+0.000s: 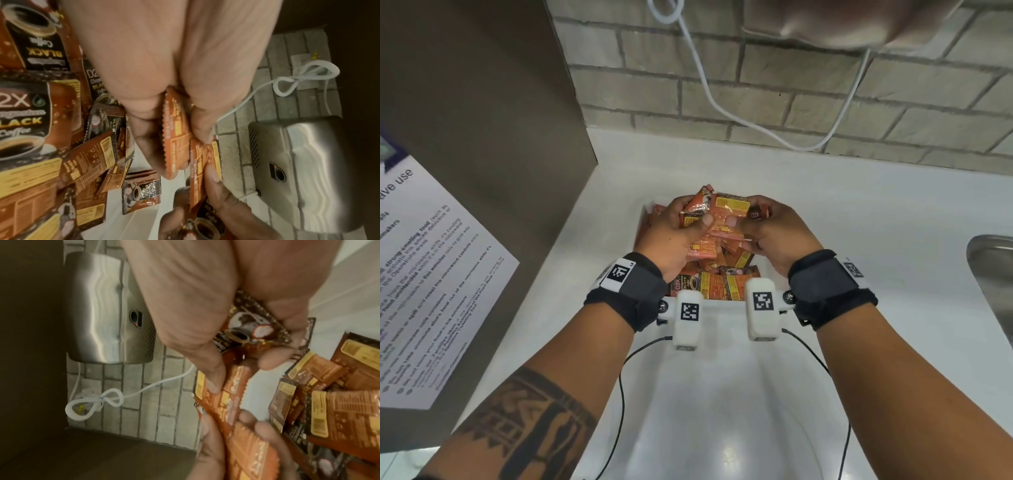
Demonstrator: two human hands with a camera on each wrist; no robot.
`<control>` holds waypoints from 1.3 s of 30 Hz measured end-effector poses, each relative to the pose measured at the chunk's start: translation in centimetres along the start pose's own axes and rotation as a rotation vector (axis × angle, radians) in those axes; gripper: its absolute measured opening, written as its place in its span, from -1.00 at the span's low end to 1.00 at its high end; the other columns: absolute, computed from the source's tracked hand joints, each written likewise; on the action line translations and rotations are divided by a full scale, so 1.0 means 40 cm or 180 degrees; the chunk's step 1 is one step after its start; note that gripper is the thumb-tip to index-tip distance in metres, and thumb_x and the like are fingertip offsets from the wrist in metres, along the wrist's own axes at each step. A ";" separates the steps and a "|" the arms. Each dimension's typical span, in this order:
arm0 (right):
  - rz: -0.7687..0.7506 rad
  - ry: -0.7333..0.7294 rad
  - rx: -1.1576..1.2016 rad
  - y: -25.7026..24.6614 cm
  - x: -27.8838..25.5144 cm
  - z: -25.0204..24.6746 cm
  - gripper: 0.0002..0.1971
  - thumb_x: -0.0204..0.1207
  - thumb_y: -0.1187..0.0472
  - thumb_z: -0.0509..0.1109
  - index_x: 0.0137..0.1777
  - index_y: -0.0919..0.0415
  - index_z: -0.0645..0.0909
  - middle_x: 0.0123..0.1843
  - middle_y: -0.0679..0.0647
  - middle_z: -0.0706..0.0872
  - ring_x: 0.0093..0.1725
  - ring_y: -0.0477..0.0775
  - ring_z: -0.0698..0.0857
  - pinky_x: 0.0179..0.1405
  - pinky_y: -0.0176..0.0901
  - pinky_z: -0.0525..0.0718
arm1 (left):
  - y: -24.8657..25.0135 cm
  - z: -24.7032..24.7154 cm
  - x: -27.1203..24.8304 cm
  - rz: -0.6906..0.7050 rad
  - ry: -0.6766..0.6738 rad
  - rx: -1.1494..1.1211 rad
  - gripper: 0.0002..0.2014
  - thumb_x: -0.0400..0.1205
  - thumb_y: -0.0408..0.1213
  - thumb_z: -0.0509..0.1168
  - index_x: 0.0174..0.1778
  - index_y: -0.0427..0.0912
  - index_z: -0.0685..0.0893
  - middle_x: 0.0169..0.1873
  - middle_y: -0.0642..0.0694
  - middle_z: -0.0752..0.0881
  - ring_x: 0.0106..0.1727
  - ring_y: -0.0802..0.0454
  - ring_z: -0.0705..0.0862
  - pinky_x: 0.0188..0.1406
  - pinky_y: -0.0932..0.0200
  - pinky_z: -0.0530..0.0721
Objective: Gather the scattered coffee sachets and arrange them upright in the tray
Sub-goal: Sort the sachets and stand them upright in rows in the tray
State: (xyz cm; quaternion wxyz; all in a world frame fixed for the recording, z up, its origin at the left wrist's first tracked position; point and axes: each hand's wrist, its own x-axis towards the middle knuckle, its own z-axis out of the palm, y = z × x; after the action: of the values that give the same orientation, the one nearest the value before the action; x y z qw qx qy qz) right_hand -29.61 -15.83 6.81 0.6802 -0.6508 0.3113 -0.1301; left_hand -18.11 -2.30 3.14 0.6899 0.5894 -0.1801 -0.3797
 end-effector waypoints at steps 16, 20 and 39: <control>-0.0627 0.0111 -0.0391 -0.005 0.000 0.002 -0.87 0.49 0.30 0.59 -0.05 0.12 0.72 -0.22 -0.06 0.76 -0.30 -0.08 0.65 -0.23 -0.16 0.66 | 0.030 0.004 0.008 -0.0162 0.0071 -0.0244 -0.74 0.82 -0.28 0.18 0.39 -0.24 0.56 0.20 -0.40 0.74 -0.01 -0.25 0.78 0.12 -0.33 0.75; 0.0336 -0.0293 0.0076 -0.028 -0.013 -0.027 -0.90 0.53 0.27 0.55 -0.05 0.11 0.69 -0.22 0.14 0.70 -0.24 0.15 0.56 -0.25 -0.13 0.56 | 0.031 0.002 -0.007 0.0016 0.0062 -0.0348 -0.66 0.79 -0.18 0.22 0.42 -0.29 0.57 0.23 -0.36 0.74 0.12 -0.27 0.79 -0.04 -0.13 0.80; -0.1698 0.0708 -0.1314 0.015 -0.002 -0.011 -0.60 0.35 0.56 0.49 -0.27 -0.05 0.75 0.01 -0.08 0.54 0.03 -0.26 0.58 0.13 -0.29 0.62 | 0.046 0.012 -0.008 0.0155 0.0044 0.0391 -0.81 0.77 -0.40 0.25 0.16 -0.27 0.77 0.09 -0.27 0.83 -0.20 -0.23 0.85 -0.11 -0.10 0.85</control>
State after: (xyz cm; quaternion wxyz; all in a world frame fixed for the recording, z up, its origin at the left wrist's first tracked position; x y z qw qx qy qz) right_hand -30.07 -16.07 6.25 0.4384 -0.8148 0.2223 -0.3075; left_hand -18.08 -2.37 5.05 0.6627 0.6287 -0.2126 -0.3469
